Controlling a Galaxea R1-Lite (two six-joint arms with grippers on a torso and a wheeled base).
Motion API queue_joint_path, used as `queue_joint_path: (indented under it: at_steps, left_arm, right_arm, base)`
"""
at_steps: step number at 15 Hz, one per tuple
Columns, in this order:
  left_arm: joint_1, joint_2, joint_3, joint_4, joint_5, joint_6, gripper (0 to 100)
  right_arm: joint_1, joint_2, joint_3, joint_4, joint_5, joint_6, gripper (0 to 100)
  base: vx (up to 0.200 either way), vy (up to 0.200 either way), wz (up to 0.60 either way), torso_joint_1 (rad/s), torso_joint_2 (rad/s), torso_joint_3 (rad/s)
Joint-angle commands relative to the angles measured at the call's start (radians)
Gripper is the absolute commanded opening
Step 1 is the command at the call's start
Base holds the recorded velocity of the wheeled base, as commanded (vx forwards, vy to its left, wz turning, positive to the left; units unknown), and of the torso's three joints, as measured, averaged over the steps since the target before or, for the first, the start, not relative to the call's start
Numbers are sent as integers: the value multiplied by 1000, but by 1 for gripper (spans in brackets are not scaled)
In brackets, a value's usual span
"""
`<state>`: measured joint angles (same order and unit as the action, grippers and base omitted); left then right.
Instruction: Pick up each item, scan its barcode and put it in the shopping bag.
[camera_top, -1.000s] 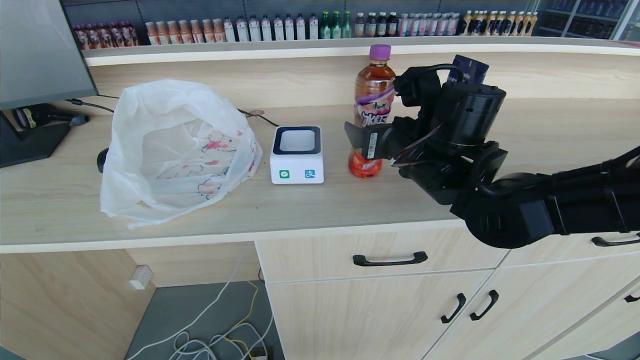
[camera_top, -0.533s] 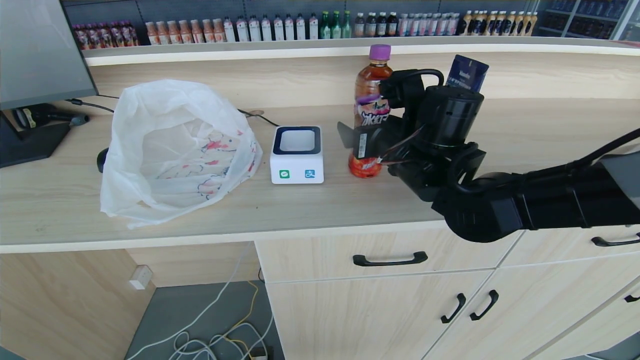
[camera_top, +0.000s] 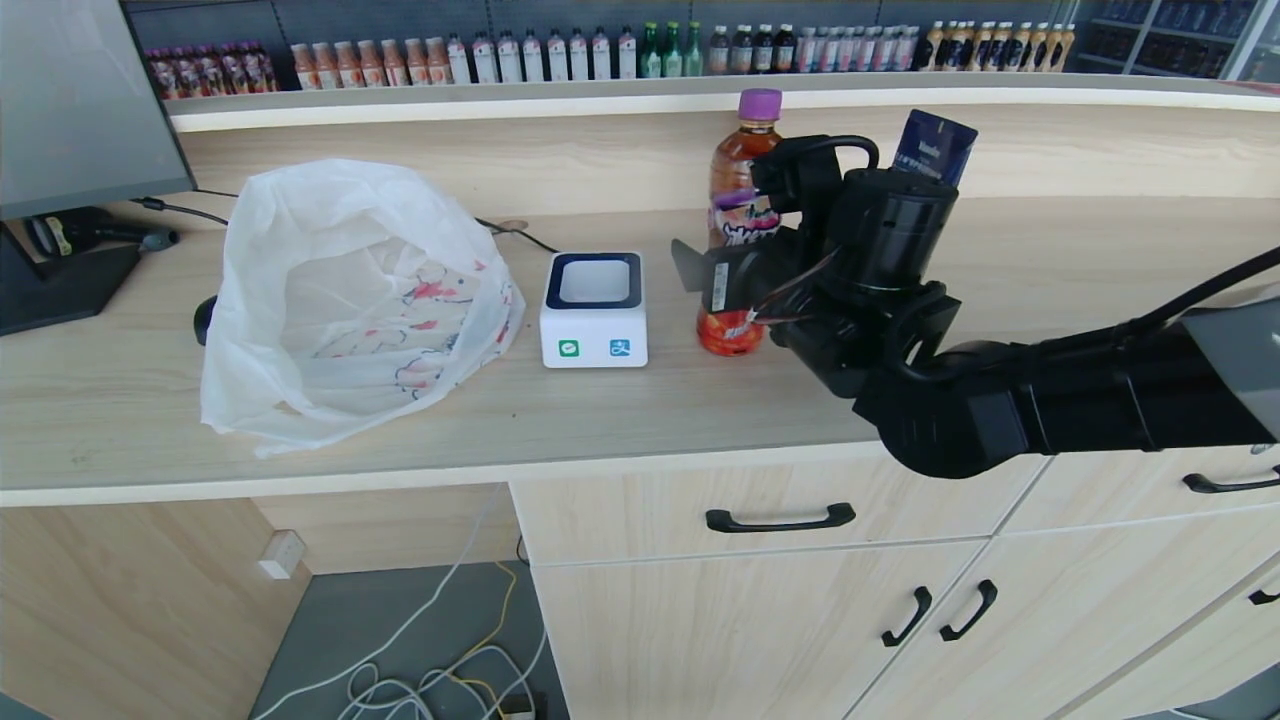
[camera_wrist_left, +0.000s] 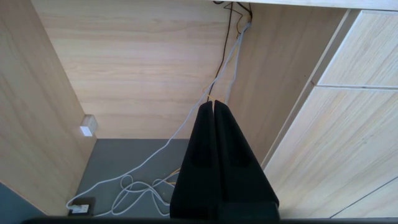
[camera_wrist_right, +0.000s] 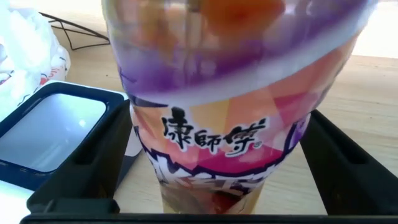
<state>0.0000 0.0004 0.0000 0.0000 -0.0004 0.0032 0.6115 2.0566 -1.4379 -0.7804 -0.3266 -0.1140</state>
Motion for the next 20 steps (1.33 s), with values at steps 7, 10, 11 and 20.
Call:
queue_joint_path:
  at_steps: [7,10,11,20]
  left_arm:
    - [0,0,0,0,0,1,0]
    - [0,0,0,0,0,0,0]
    - [0,0,0,0,0,1,0]
    - [0,0,0,0,0,1,0]
  right_arm:
    - [-1,-6,-15,0,0,2,100]
    - [1,-6,-15,0,1,4,0]
    - [1,-9,-13,-2,1,4,0]
    - [-1,-35,-21,-2,1,7,0]
  base:
    - [0,0,0,0,0,0]
    - [0,0,0,0,0,0]
    - [0,0,0,0,0,0]
    - [0,0,0,0,0,0]
